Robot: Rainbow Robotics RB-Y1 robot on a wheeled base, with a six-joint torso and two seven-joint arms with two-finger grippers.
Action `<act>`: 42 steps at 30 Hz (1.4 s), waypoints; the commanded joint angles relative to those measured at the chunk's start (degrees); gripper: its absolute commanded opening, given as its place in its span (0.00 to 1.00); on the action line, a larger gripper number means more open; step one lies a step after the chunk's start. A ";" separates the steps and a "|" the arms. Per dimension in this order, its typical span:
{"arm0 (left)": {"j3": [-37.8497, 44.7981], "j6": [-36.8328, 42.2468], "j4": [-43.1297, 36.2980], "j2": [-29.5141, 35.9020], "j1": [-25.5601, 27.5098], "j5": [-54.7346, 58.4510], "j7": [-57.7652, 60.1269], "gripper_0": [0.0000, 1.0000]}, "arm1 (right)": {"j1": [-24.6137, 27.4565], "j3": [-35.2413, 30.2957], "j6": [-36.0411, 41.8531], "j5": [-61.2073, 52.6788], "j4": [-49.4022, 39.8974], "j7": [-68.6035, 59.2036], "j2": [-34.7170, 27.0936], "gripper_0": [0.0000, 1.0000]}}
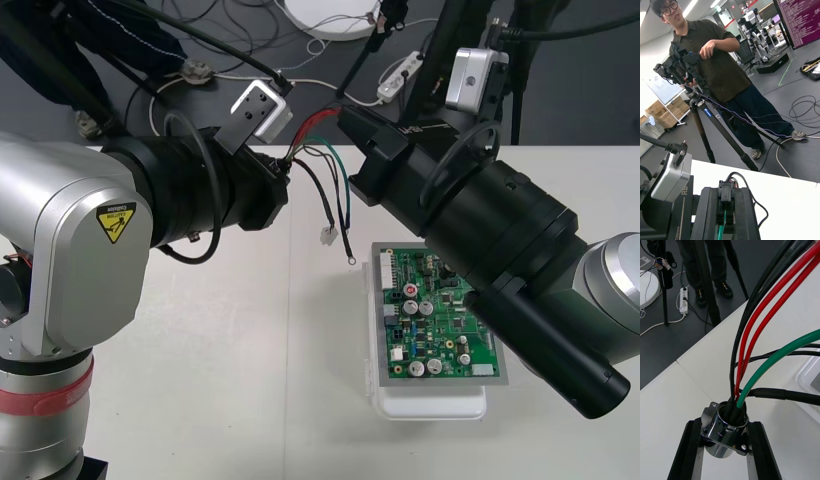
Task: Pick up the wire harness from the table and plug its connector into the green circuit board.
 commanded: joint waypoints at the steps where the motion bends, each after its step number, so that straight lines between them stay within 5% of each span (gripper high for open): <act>1: 0.82 3.53 -0.75 -1.69 -1.50 0.30 0.49 0.00 | -2.06 -0.06 -0.11 1.02 -0.40 2.96 0.74 0.00; 5: 0.91 3.44 -0.75 -1.78 -1.41 0.21 -1.53 0.01 | -2.14 -0.06 -0.02 1.46 -0.48 2.87 0.74 0.00; 6: 0.91 3.53 -0.75 -1.78 -1.41 0.21 -2.06 0.15 | -2.14 -0.06 -0.11 1.55 -0.48 2.87 0.66 0.00; 8: 0.91 3.53 -0.75 -1.78 -1.32 0.30 -2.06 0.67 | -2.06 -0.06 -0.11 1.63 -0.48 2.87 0.66 0.00; 11: 0.91 3.53 -0.75 -1.69 -1.23 0.47 -2.15 0.88 | -2.06 -0.14 -0.11 1.90 -0.40 2.87 0.66 0.00; 13: 0.91 3.62 -0.84 -1.69 -1.06 0.47 -2.58 0.94 | -2.06 -0.06 -0.11 2.16 -0.40 2.87 0.66 0.00; 31: 1.44 5.11 -1.98 -0.99 0.17 3.11 -2.67 0.99 | -2.06 -0.06 -1.08 3.48 -0.40 3.31 0.57 0.00; 42: 10.05 5.11 -2.42 4.02 4.39 24.73 -7.42 0.99 | -2.06 -0.41 -3.27 4.80 -0.40 3.66 -1.19 0.00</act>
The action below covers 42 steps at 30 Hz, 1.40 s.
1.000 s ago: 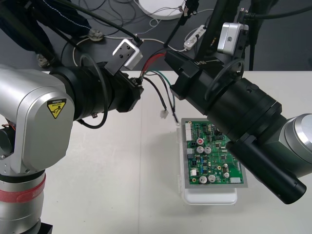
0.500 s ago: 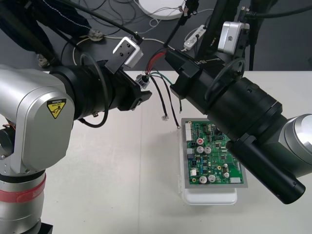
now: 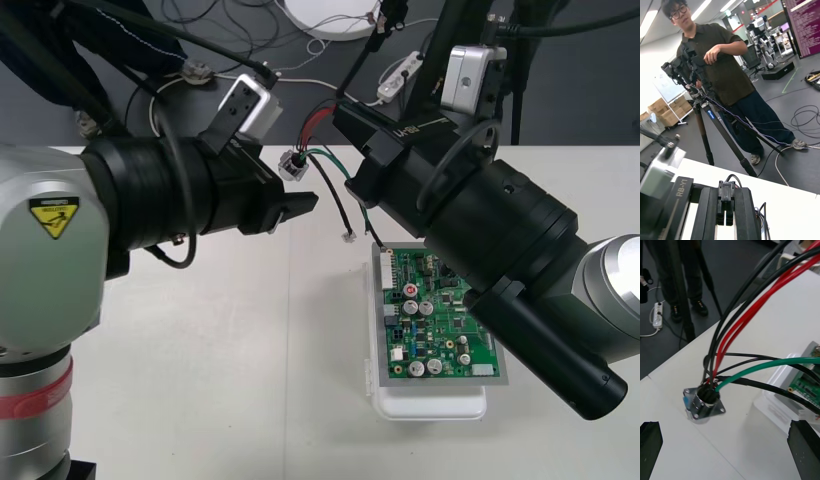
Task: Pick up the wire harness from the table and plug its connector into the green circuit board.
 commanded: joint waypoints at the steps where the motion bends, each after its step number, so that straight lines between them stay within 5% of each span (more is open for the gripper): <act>1: 5.20 3.29 -2.34 3.61 2.91 10.39 -6.18 0.99 | -2.05 -0.49 -1.44 1.17 -0.66 1.64 -1.22 0.00; 16: 12.84 6.45 -2.34 10.73 12.22 36.93 -20.15 0.99 | 0.14 -7.26 -13.39 1.69 0.66 1.64 -5.26 0.00; 31: 12.76 12.08 -2.16 13.89 22.60 53.72 -38.35 0.98 | 12.27 -25.98 -35.01 3.10 1.54 1.38 -9.66 0.00; 42: 8.27 11.55 2.14 14.60 23.30 65.85 -48.28 0.98 | 20.45 -38.73 -50.92 -0.59 3.30 0.58 -9.66 0.00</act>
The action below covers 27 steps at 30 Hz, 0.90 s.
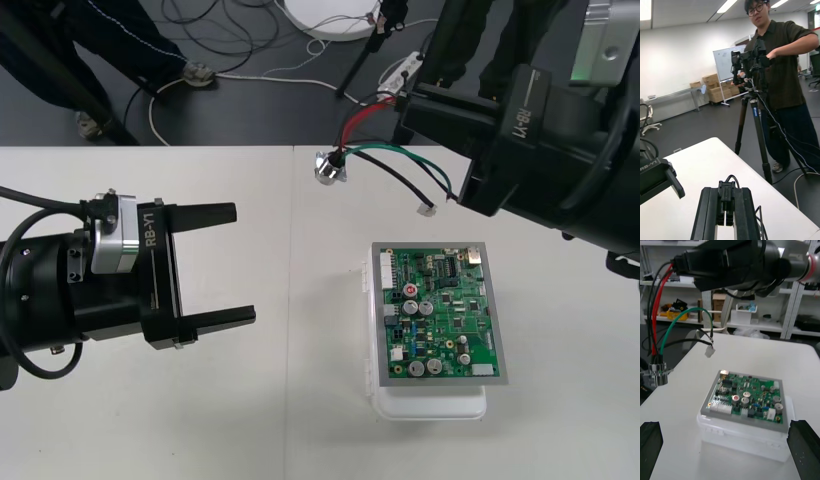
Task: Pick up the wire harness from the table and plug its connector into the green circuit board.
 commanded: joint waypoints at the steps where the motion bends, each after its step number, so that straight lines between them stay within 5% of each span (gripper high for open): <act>1: -4.06 2.45 3.47 2.50 0.73 8.07 -3.68 0.98 | 3.46 -7.24 -6.10 -2.42 1.02 0.47 -1.88 0.00; 14: -7.05 -8.71 15.59 2.76 -8.41 14.22 -12.47 0.98 | 5.22 -14.54 -28.17 -2.60 8.84 1.70 1.54 0.00; 27: -8.81 -9.24 18.76 4.17 -14.12 14.22 -12.29 0.96 | 5.22 -14.54 -39.68 -1.89 12.27 8.73 5.06 0.00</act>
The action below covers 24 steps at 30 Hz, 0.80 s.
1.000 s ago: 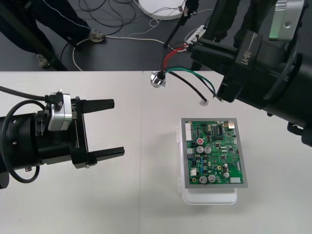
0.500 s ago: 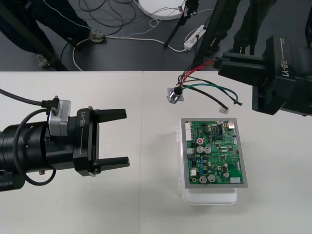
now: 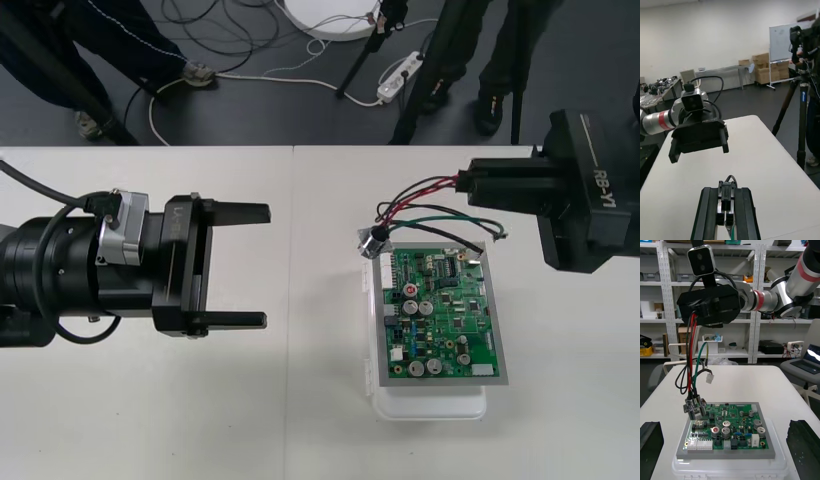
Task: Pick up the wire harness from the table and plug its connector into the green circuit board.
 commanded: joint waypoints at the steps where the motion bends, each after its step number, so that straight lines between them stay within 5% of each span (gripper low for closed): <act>1: -3.12 -1.94 2.85 3.30 -4.32 1.48 1.55 0.96 | 0.16 -2.05 -3.79 0.97 0.23 1.56 3.34 0.00; 24: -11.91 11.24 4.52 7.52 -9.60 3.33 3.22 0.92 | -2.21 2.52 -2.83 10.11 -2.23 2.00 15.47 0.00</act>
